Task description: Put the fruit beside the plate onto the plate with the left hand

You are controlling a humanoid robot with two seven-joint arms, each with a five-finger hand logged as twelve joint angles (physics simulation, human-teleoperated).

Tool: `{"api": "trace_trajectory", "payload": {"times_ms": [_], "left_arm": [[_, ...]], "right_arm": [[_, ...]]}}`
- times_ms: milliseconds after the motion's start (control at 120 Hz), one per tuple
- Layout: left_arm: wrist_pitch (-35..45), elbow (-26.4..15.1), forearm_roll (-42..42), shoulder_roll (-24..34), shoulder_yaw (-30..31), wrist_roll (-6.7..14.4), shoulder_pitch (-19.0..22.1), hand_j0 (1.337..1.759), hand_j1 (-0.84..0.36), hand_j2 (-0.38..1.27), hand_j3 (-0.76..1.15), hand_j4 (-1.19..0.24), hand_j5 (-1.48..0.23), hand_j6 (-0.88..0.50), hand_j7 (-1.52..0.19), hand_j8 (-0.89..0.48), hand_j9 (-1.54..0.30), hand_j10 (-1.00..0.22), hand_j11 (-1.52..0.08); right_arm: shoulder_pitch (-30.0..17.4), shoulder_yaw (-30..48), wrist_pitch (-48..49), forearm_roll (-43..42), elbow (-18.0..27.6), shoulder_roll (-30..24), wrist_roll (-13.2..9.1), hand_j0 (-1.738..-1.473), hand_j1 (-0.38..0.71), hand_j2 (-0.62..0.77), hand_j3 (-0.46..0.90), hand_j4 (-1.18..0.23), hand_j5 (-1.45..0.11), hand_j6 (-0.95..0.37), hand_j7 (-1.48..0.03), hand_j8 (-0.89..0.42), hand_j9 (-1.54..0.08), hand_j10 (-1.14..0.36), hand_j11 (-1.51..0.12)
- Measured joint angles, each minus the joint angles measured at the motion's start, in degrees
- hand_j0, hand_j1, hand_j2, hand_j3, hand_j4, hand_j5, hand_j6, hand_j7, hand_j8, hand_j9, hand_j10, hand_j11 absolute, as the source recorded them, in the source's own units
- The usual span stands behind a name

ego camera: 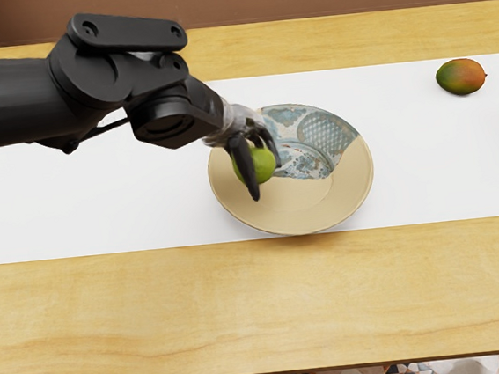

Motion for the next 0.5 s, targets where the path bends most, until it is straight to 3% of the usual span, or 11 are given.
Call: {"api": "trace_trajectory", "payload": {"times_ms": [133,192,258,375,500], "left_arm": [[-0.30,-0.29,-0.10,0.00,-0.32,0.10,-0.87,1.652,0.10,0.07,0.00,-0.27,-0.40,-0.13,-0.41,-0.11,-0.42,-0.23,-0.42],[-0.64,-0.82,-0.24,0.00,-0.22,0.16,-4.85,1.654,0.16,0.06,0.00,-0.20,-0.30,-0.10,-0.31,-0.09,-0.32,-0.18,-0.32],[-1.99,-2.30,-0.49,0.56,1.58,0.24,-6.39,1.655,0.21,0.04,0.00,-0.15,-0.22,-0.07,-0.23,-0.06,-0.23,-0.13,-0.23],[-14.91,-7.27,-4.94,17.40,7.16,0.39,-7.16,1.656,0.27,0.02,0.00,-0.09,-0.13,-0.04,-0.13,-0.04,-0.13,-0.08,-0.13],[-20.62,-8.98,-6.24,38.86,11.91,1.07,-5.59,1.657,0.30,0.01,0.00,-0.05,-0.07,-0.03,-0.07,-0.02,-0.08,-0.04,-0.08]], "right_arm": [[0.00,0.00,0.00,0.00,0.00,0.00,0.00,-1.658,-0.33,0.00,0.00,-0.02,-0.02,-0.02,-0.02,-0.02,-0.02,-0.02,-0.02],[0.00,0.00,-0.01,0.00,0.00,0.00,0.00,-1.658,-0.33,0.00,0.00,-0.02,-0.02,-0.02,-0.02,-0.02,-0.02,-0.02,-0.02],[0.00,0.00,-0.01,0.00,0.00,0.00,0.00,-1.658,-0.33,0.00,0.00,-0.02,-0.02,-0.02,-0.02,-0.02,-0.02,-0.02,-0.02],[0.00,0.00,0.00,0.01,0.00,0.00,0.00,-1.658,-0.33,0.00,0.00,-0.02,-0.02,-0.02,-0.02,-0.02,-0.02,-0.02,-0.02],[0.00,0.00,0.00,0.01,0.00,0.00,0.00,-1.658,-0.33,0.00,0.00,-0.02,-0.02,-0.02,-0.02,-0.02,-0.02,-0.02,-0.02]]}}
